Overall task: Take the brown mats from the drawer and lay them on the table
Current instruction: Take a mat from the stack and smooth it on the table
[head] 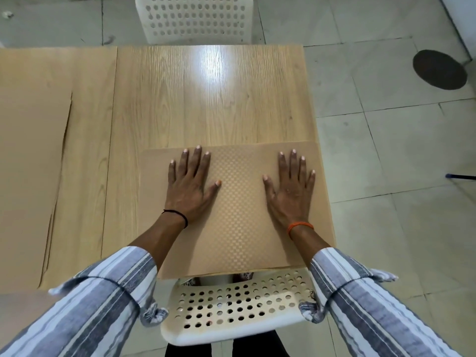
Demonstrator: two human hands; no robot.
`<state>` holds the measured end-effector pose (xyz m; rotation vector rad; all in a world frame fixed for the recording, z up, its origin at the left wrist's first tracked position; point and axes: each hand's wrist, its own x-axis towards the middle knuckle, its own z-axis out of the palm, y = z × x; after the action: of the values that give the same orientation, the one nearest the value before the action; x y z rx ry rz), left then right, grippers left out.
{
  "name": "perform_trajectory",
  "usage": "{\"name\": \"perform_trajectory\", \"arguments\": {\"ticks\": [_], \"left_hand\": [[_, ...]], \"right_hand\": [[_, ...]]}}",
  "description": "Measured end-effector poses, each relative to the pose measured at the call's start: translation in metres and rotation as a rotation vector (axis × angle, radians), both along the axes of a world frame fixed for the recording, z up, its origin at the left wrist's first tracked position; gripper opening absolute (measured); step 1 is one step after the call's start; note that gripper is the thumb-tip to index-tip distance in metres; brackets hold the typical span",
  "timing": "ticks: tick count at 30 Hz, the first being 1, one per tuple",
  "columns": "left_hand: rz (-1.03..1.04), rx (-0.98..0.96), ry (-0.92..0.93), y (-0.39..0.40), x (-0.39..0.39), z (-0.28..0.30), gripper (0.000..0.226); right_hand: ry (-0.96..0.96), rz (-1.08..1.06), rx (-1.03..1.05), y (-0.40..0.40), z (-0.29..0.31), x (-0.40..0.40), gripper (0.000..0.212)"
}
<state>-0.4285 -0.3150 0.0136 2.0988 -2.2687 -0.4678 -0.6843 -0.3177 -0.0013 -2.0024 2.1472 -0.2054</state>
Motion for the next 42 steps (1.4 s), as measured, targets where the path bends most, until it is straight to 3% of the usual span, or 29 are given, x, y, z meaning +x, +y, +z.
{"name": "perform_trajectory", "arguments": {"ticks": [18,23,27,32,42], "left_hand": [[0.014,-0.109,-0.006,-0.003,0.000,0.002,0.065],[0.023,-0.130,0.007,-0.003,0.000,-0.001,0.060],[0.053,-0.130,0.039,-0.004,0.001,-0.004,0.061],[0.060,-0.110,0.028,-0.005,0.001,-0.006,0.064],[0.051,-0.091,-0.011,-0.005,0.001,-0.008,0.069]], "right_hand": [[0.072,-0.036,0.005,-0.005,0.006,0.005,0.067],[-0.035,0.220,0.045,-0.024,0.003,0.066,0.068],[0.016,0.252,0.010,-0.029,-0.003,0.088,0.065],[-0.020,0.326,0.006,-0.035,-0.004,0.057,0.067],[0.006,0.085,0.028,-0.056,0.001,-0.039,0.071]]}}
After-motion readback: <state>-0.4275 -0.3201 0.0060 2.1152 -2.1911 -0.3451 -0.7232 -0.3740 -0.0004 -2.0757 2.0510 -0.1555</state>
